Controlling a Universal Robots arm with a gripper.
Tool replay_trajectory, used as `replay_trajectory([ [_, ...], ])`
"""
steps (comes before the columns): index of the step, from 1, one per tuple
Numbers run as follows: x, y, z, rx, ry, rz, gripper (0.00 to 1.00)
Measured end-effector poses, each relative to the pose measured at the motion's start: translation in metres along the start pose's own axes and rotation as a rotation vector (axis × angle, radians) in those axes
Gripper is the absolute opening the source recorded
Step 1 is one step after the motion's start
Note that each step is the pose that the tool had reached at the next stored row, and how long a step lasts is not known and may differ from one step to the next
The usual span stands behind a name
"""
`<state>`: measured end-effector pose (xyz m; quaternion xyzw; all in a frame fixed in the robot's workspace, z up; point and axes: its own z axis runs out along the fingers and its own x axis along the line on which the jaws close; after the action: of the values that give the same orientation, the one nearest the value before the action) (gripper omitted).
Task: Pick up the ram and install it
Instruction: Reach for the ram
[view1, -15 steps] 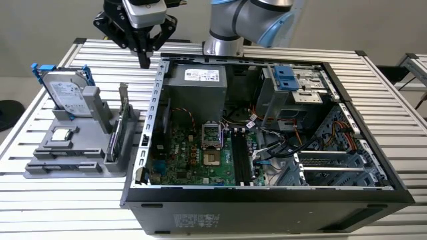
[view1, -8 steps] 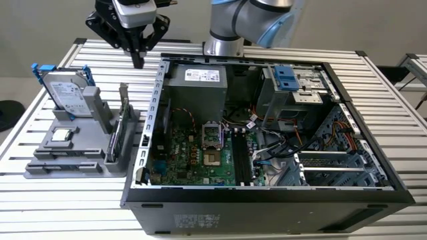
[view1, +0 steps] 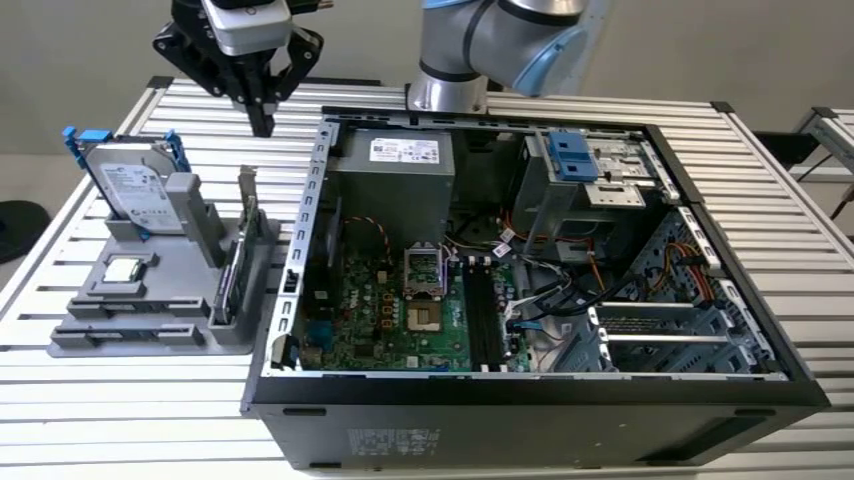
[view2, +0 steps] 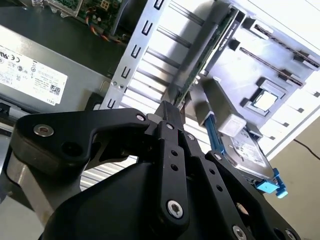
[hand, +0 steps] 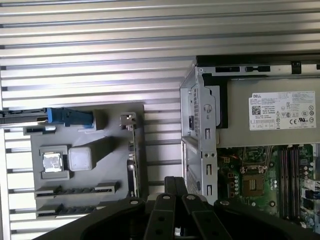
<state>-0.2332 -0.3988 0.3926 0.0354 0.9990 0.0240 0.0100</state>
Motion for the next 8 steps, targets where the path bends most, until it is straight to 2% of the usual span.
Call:
replay_trajectory([
  [8,0.0122,-0.0008,-0.0003,0.0,0.0,0.0,0.0],
])
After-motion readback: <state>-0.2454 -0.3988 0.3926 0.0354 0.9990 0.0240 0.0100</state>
